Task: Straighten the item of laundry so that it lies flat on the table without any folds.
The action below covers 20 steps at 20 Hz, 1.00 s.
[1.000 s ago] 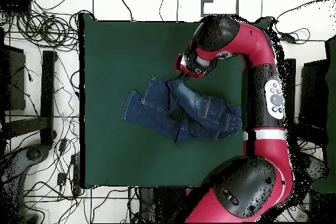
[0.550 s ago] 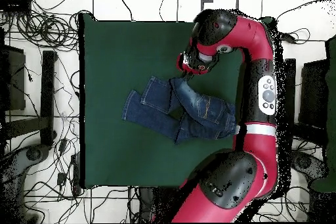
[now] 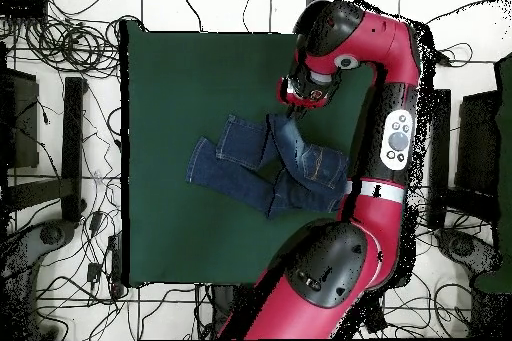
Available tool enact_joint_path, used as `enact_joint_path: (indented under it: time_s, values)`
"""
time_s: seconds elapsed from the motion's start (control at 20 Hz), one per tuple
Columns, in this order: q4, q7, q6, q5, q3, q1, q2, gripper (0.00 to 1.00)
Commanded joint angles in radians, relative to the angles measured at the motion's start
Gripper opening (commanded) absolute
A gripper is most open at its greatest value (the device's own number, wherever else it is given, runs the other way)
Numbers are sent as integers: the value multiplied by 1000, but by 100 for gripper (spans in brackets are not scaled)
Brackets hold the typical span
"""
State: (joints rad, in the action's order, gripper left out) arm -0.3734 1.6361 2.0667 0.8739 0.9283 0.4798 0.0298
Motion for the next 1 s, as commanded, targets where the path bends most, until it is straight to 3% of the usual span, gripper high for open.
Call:
enact_joint_path:
  time_s: [0.05,0.4,1.0]
  values:
    - [111,-364,101,162,167,-41,-4,0]
    - [107,-396,121,238,227,-22,-2,0]
    - [81,-380,97,241,238,-6,0,0]
